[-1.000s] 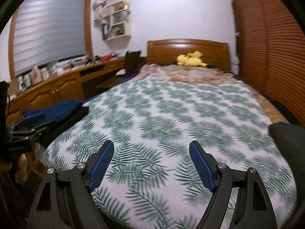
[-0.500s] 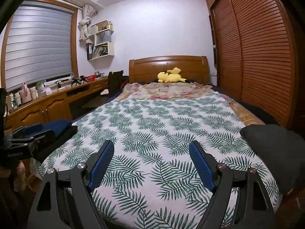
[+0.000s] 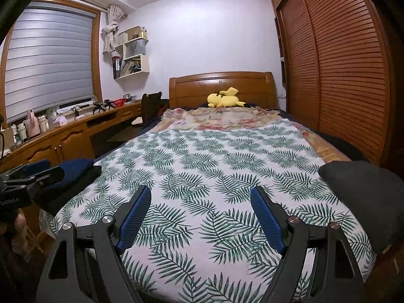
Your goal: Fold large clothes
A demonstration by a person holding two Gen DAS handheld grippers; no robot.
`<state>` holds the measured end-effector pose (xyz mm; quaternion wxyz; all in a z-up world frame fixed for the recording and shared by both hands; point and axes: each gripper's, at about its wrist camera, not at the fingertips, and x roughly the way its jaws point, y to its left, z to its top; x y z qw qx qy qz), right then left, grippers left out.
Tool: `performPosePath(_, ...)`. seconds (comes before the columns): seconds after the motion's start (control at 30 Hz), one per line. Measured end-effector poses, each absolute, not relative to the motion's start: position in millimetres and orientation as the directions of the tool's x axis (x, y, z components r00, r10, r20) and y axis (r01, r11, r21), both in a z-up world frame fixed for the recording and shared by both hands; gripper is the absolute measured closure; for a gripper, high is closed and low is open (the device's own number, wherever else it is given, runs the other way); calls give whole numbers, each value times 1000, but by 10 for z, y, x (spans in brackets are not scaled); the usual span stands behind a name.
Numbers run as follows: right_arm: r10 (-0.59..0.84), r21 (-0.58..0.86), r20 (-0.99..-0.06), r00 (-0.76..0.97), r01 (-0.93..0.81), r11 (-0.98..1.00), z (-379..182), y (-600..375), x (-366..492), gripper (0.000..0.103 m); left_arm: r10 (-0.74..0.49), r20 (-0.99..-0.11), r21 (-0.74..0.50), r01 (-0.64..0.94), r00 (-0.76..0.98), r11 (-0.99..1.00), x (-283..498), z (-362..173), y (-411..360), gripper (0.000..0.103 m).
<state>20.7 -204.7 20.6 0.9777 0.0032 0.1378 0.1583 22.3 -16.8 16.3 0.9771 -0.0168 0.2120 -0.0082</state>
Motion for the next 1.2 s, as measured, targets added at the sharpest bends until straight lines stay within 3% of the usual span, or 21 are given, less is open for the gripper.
performPosePath(1.2,334,52,-250,909,-332,942,220,-2161,247,21,-6,-371,-27,-4,929,1000,112,225,-176,8)
